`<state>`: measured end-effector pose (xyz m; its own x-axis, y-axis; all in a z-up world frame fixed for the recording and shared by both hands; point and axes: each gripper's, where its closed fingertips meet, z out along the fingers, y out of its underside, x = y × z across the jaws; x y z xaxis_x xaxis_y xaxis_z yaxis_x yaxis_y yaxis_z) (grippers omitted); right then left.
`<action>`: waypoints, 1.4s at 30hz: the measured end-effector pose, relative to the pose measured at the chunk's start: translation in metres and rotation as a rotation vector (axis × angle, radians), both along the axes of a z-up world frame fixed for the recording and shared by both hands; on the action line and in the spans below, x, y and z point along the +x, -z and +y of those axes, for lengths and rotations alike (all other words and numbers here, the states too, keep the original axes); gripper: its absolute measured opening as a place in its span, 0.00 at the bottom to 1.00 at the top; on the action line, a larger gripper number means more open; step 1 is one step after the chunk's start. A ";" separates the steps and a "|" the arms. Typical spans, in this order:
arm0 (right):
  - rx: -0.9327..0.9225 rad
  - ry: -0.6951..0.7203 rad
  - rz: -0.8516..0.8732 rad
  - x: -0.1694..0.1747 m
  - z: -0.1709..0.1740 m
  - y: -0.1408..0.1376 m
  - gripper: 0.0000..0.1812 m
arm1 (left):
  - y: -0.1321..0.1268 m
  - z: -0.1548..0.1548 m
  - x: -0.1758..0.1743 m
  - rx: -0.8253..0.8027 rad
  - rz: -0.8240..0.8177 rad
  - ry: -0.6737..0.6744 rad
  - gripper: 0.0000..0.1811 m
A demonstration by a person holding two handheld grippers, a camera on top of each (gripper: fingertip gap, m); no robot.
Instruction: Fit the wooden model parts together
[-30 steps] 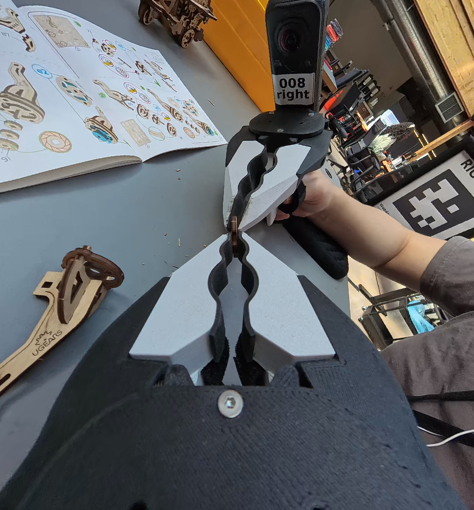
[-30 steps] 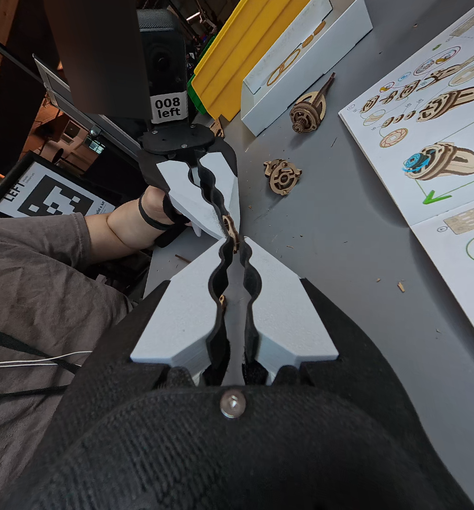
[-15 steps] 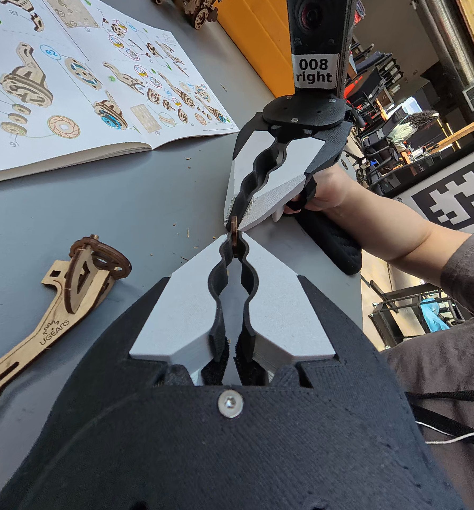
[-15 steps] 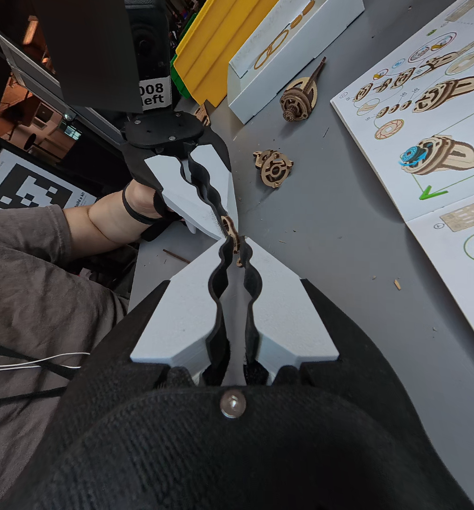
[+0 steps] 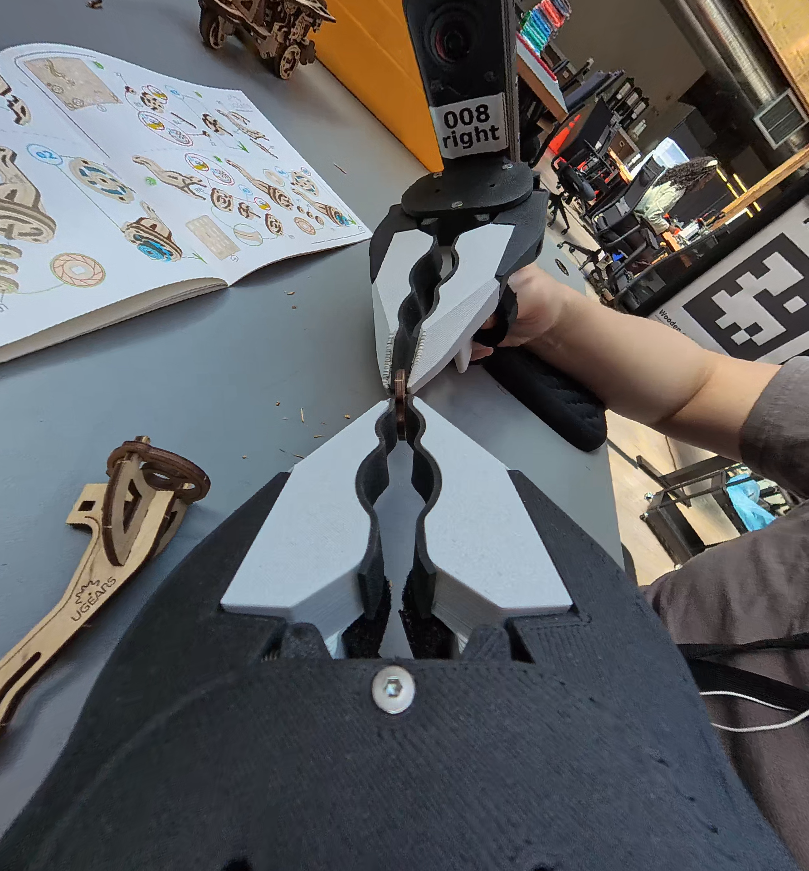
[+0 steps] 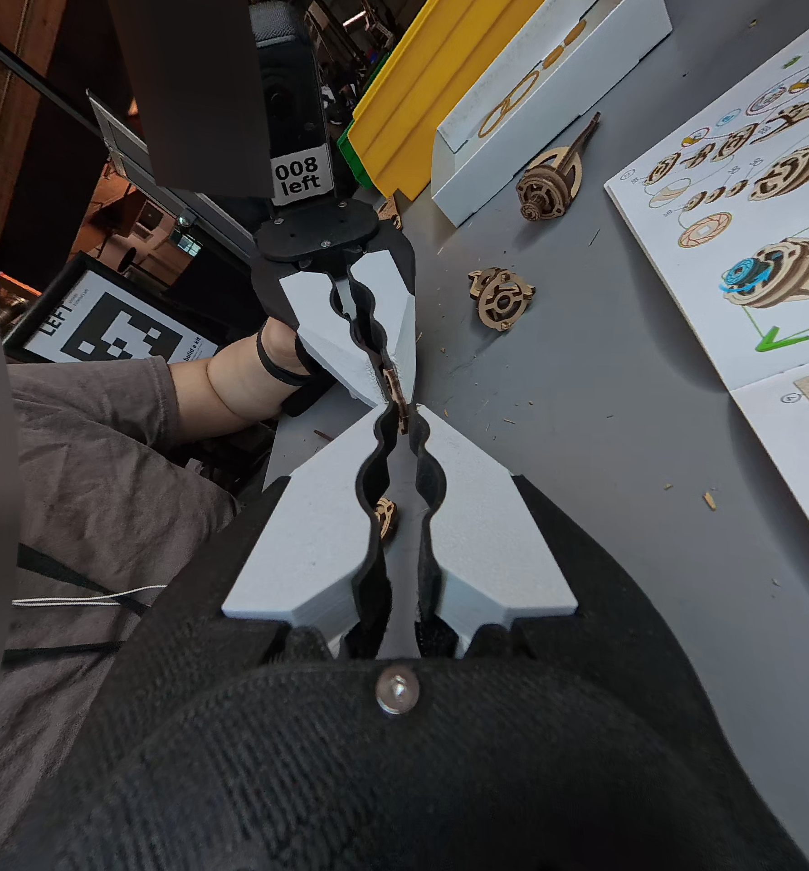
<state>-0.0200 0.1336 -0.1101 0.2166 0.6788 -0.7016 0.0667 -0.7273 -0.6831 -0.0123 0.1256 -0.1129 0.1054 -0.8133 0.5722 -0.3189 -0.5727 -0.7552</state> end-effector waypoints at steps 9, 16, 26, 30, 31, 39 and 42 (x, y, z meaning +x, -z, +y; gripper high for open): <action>0.068 0.032 -0.097 -0.001 0.003 0.008 0.01 | 0.006 0.002 -0.001 -0.059 0.034 -0.067 0.00; 0.060 0.037 -0.101 -0.001 0.004 0.009 0.01 | 0.007 0.003 -0.001 -0.042 0.033 -0.055 0.00; 0.076 0.031 0.005 0.000 0.002 -0.006 0.01 | -0.008 0.004 -0.003 -0.109 -0.072 -0.025 0.00; 0.062 0.032 0.007 0.000 0.003 -0.005 0.01 | -0.007 0.005 -0.003 -0.099 -0.065 -0.028 0.00; 0.055 0.029 0.006 0.000 0.003 -0.005 0.01 | -0.007 0.004 -0.003 -0.097 -0.062 -0.028 0.00; 0.043 0.022 0.000 -0.001 0.002 -0.003 0.01 | -0.005 0.003 -0.002 -0.097 -0.052 -0.027 0.00; 0.055 0.026 -0.006 -0.001 0.002 -0.003 0.01 | -0.005 0.003 -0.002 -0.101 -0.051 -0.027 0.00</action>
<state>-0.0212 0.1356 -0.1073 0.2386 0.7102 -0.6623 0.0529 -0.6905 -0.7214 -0.0142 0.1287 -0.1083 0.0951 -0.7488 0.6559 -0.2649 -0.6542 -0.7084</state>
